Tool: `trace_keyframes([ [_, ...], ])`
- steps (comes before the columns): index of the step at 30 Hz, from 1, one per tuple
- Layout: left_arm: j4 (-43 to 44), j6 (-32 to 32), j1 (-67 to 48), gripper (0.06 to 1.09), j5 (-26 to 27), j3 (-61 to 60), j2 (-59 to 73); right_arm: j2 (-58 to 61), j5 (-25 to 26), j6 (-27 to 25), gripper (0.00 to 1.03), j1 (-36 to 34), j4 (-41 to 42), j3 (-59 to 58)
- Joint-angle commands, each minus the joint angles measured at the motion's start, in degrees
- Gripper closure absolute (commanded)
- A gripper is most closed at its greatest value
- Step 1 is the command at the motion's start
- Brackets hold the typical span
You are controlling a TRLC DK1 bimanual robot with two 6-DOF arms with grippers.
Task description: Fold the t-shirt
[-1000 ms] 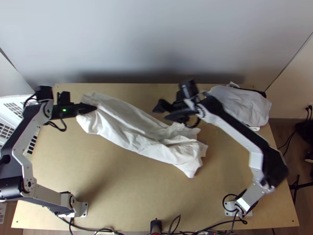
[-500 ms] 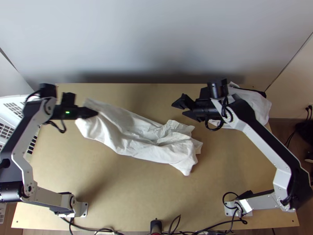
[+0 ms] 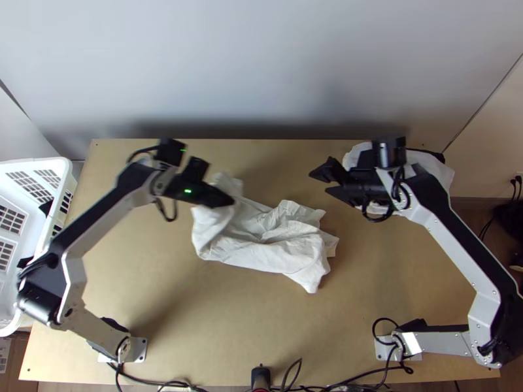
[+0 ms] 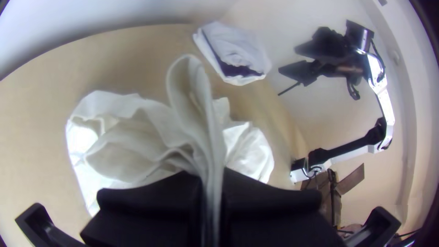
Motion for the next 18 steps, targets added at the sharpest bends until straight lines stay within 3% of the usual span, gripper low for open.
trace_keyframes([
  [1,4.48,-5.49,-12.39,1.05,-0.69,6.91,6.01,-2.6,0.19,-0.12,0.11,-4.36,0.09,-4.29],
  [17,8.96,-12.61,-33.92,1.05,-5.18,24.66,31.15,-8.32,1.33,0.85,0.11,-10.78,0.09,-10.26],
  [18,8.79,-12.78,-34.62,1.01,-5.44,26.16,33.17,-8.49,1.33,0.94,0.11,-10.78,0.0,-10.17],
])
